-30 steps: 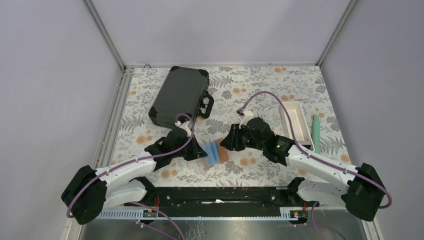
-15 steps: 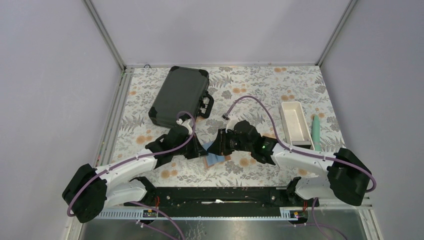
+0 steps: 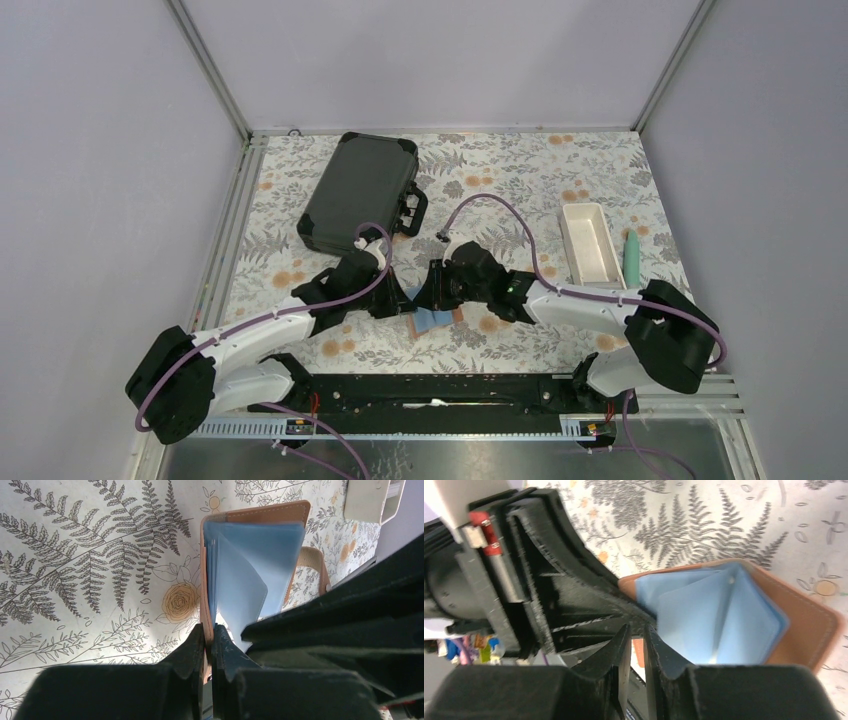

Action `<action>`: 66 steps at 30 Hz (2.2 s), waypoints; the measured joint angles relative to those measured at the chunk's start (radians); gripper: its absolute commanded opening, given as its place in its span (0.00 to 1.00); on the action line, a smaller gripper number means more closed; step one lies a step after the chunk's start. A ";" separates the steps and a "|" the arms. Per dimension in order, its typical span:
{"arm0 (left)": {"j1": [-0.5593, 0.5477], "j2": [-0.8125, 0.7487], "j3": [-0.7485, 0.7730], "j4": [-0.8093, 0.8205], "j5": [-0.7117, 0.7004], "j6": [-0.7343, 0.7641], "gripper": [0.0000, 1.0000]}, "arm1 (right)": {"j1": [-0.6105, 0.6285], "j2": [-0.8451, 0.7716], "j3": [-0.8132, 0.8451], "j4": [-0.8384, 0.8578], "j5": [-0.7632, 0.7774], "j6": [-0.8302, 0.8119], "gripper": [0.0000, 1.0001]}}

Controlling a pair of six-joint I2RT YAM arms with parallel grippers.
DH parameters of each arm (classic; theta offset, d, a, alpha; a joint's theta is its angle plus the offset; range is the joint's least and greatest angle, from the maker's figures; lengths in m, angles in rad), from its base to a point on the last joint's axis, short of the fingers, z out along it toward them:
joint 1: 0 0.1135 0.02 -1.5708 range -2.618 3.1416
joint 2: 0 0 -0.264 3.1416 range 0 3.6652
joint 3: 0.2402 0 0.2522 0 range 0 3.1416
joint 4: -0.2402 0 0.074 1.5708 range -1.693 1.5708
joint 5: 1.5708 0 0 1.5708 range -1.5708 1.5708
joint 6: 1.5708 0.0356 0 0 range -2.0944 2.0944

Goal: Put the credit cards into the card holder
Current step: Open the card holder, then pick up the credit card from the storage box.

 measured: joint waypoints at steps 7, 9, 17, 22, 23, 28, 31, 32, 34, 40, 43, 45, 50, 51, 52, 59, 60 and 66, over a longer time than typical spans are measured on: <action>0.000 0.000 0.000 -0.022 -0.002 0.014 0.00 | 0.002 0.005 0.035 -0.147 0.161 -0.020 0.24; 0.000 0.000 0.000 -0.028 -0.001 0.021 0.00 | 0.002 0.005 0.035 -0.181 0.201 -0.032 0.24; 0.019 0.000 0.000 -0.028 0.005 0.053 0.00 | 0.003 0.025 0.017 -0.215 0.254 -0.042 0.25; 0.059 0.000 -0.023 0.010 0.045 0.066 0.00 | 0.004 0.056 0.002 -0.222 0.269 -0.042 0.25; 0.063 0.000 -0.031 0.020 0.053 0.068 0.00 | 0.004 0.064 0.001 -0.222 0.269 -0.042 0.25; 0.086 0.016 -0.058 0.062 0.100 0.089 0.00 | 0.004 0.122 -0.002 -0.222 0.276 -0.040 0.25; 0.105 0.040 -0.064 0.079 0.119 0.103 0.00 | 0.005 0.132 0.009 -0.232 0.286 -0.035 0.28; 0.110 0.049 -0.067 0.086 0.124 0.110 0.00 | 0.005 0.134 0.012 -0.237 0.288 -0.034 0.30; 0.119 0.069 -0.071 0.096 0.132 0.119 0.00 | 0.005 0.133 0.022 -0.258 0.296 -0.033 0.38; 0.134 0.113 -0.077 0.136 0.153 0.143 0.00 | -0.012 0.050 0.083 -0.417 0.337 -0.034 0.62; 0.135 0.113 -0.077 0.140 0.155 0.160 0.00 | -0.086 -0.071 0.094 -0.483 0.335 -0.029 0.74; 0.136 0.113 -0.077 0.142 0.155 0.167 0.00 | -0.177 -0.158 0.094 -0.518 0.333 -0.020 0.80; 0.136 0.112 -0.082 0.155 0.155 0.179 0.00 | -0.446 -0.293 0.097 -0.612 0.345 -0.016 0.82; 0.136 0.110 -0.085 0.158 0.155 0.179 0.00 | -0.496 -0.290 0.102 -0.635 0.341 -0.017 0.83; 0.136 0.106 -0.091 0.165 0.154 0.179 0.00 | -0.542 -0.278 0.107 -0.657 0.335 -0.018 0.84; 0.137 0.017 -0.127 0.173 0.130 0.186 0.00 | -0.790 -0.254 0.132 -0.797 0.349 -0.011 0.89; 0.137 0.005 -0.129 0.171 0.124 0.188 0.00 | -0.825 -0.266 0.134 -0.808 0.356 -0.008 0.89; 0.137 -0.028 -0.143 0.168 0.108 0.193 0.00 | -0.983 -0.398 0.153 -0.855 0.434 0.025 0.90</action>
